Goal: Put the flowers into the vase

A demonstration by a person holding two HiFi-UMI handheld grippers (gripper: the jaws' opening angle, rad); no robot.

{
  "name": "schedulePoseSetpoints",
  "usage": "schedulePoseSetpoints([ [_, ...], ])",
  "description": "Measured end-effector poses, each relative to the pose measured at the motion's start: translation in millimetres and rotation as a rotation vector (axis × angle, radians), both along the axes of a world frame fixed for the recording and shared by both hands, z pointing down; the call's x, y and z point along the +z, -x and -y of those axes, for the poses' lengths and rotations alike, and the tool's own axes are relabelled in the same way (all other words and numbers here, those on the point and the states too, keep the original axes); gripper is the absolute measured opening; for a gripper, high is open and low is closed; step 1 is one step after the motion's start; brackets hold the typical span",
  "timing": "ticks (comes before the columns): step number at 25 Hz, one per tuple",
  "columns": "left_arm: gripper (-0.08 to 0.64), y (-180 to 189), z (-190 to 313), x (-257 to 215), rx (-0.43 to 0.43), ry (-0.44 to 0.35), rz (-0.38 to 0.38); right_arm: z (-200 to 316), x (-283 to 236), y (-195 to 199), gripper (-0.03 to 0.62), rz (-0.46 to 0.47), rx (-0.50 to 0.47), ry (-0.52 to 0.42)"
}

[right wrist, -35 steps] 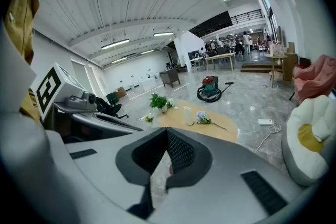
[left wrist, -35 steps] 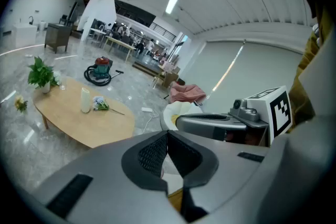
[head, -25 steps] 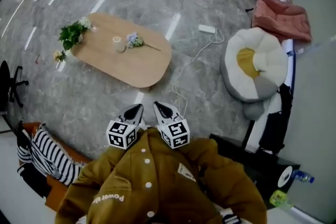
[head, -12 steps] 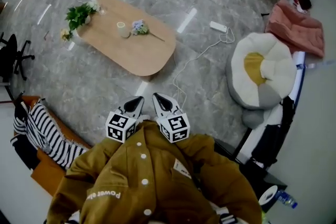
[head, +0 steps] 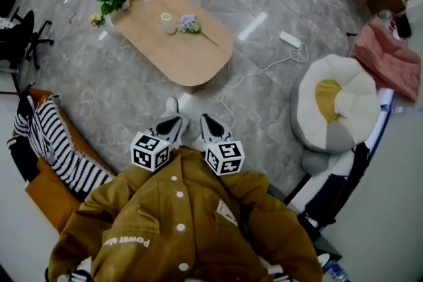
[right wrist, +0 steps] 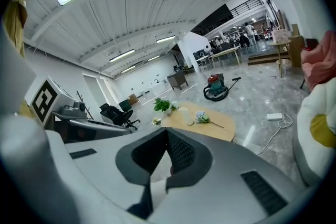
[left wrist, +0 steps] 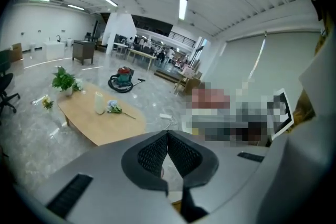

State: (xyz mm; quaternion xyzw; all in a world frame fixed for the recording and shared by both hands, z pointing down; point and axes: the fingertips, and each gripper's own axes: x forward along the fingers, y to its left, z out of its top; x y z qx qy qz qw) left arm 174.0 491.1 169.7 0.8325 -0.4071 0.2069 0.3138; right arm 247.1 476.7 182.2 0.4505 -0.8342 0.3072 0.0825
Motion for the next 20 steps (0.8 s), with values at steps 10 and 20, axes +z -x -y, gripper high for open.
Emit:
schedulePoseSetpoints([
  [10, 0.008, 12, 56, 10, 0.032, 0.023, -0.029, 50, 8, 13, 0.005, -0.041, 0.019, 0.04],
  [20, 0.008, 77, 201, -1, 0.046, 0.037, -0.106, 186, -9, 92, 0.005, -0.125, -0.004, 0.024],
])
